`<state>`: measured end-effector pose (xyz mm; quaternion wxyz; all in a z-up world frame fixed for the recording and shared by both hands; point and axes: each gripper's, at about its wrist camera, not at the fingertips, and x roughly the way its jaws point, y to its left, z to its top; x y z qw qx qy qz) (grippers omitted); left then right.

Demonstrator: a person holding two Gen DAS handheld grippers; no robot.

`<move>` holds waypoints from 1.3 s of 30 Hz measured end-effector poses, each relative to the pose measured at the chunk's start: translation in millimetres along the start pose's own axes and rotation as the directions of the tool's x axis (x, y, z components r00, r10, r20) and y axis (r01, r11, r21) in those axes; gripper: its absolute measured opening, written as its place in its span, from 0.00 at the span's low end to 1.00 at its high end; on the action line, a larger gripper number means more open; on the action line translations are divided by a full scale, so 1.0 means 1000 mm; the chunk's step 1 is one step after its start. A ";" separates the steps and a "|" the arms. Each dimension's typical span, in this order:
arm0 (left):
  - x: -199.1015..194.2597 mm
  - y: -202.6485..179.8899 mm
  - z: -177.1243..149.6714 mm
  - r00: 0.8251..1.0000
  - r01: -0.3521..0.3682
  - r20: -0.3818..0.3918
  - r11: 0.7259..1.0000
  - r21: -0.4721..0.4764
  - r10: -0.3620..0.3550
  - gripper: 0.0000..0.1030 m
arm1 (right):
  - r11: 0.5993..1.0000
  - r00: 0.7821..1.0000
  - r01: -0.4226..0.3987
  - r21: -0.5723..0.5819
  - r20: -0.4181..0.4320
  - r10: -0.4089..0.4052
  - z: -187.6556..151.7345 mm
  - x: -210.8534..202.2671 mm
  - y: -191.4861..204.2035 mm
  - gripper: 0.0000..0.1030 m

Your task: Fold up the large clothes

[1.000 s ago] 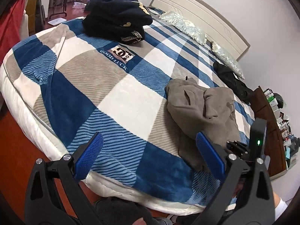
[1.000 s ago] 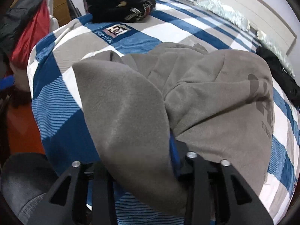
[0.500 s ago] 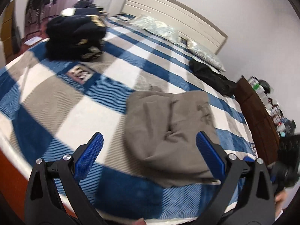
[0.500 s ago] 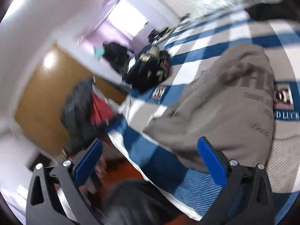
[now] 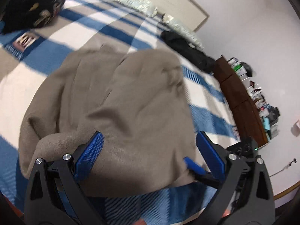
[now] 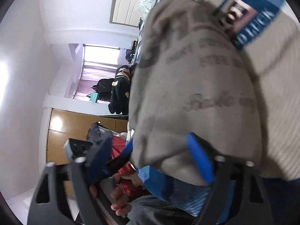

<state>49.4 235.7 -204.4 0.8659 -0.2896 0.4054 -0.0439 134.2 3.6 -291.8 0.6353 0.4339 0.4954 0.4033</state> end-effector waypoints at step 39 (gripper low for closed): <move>-0.008 0.022 -0.030 0.993 0.061 0.097 0.997 0.043 -0.065 0.94 | 0.356 0.424 0.768 -0.533 0.006 -0.906 0.107 0.225 0.088 0.37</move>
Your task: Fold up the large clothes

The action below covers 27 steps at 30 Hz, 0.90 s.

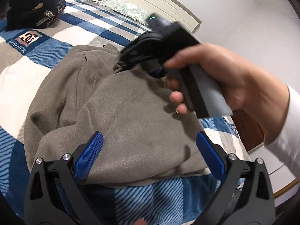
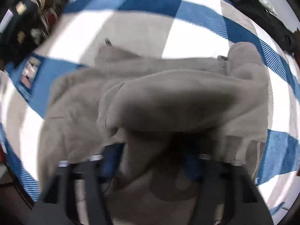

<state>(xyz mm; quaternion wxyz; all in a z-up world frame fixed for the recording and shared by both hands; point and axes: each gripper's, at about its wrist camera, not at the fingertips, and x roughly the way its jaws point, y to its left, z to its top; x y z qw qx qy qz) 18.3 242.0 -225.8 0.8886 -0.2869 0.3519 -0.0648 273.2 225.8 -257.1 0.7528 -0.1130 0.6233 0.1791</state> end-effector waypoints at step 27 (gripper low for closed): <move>-0.004 0.004 -0.009 0.993 -0.122 -0.003 0.993 -0.006 0.122 0.94 | 0.929 0.940 -0.294 -0.225 0.106 0.323 0.017 -0.077 0.087 0.09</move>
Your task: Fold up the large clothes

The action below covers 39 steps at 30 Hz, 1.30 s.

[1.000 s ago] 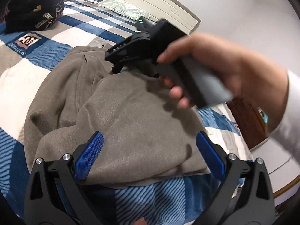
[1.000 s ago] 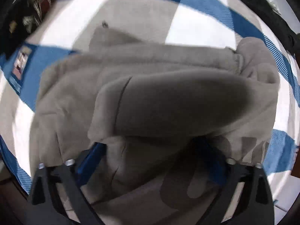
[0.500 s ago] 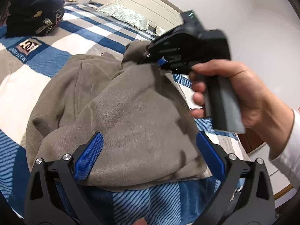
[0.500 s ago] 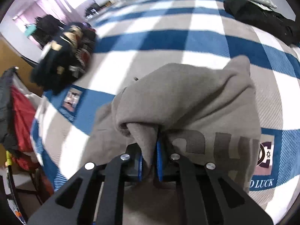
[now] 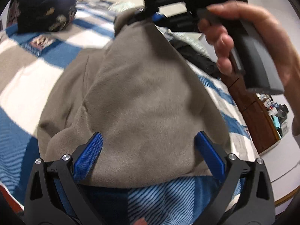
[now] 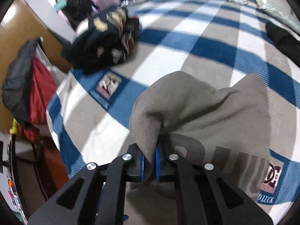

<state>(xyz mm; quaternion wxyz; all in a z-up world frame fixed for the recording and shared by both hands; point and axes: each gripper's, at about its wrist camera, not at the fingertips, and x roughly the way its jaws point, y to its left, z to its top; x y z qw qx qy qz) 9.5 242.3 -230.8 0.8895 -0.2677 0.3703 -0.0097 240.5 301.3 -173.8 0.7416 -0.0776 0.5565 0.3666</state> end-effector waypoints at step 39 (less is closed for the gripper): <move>0.065 -0.076 0.083 0.978 0.144 -0.161 0.986 0.087 -0.129 0.94 | 0.648 0.802 -0.591 0.480 0.439 0.405 -0.326 -0.123 -0.250 0.96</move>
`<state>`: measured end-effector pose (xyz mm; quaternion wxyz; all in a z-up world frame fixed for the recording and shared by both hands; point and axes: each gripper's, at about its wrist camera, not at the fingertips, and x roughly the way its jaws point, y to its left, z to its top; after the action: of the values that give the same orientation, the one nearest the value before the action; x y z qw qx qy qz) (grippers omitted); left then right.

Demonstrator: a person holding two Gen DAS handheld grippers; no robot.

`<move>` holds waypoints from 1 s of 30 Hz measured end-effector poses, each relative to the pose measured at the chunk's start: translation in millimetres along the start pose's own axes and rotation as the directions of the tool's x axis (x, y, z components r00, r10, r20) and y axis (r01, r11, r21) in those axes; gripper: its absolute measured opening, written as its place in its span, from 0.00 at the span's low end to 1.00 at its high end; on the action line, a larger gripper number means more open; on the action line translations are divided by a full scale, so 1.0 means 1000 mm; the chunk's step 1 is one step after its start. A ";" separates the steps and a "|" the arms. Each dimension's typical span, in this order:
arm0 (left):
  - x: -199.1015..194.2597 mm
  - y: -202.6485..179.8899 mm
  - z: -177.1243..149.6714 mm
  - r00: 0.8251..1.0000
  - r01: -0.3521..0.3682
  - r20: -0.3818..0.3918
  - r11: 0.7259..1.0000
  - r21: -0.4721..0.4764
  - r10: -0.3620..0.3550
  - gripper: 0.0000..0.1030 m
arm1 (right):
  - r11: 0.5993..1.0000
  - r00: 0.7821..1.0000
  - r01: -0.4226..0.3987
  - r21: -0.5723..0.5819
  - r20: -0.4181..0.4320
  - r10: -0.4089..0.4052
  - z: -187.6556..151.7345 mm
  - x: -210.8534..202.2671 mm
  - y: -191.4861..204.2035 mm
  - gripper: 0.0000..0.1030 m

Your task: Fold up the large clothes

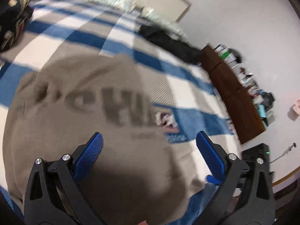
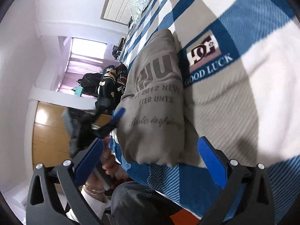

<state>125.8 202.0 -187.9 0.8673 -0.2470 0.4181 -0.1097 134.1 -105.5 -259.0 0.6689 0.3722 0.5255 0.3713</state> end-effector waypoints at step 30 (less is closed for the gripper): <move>-0.085 0.143 -0.008 0.990 -0.129 0.047 0.989 -0.075 0.133 0.94 | 0.998 0.989 0.027 -0.062 -0.144 -0.036 0.003 0.122 -0.016 0.96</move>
<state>64.0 355.0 -209.8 0.8736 -0.2528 0.4147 -0.0310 159.5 -4.5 -324.6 0.6457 0.3156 0.5671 0.4024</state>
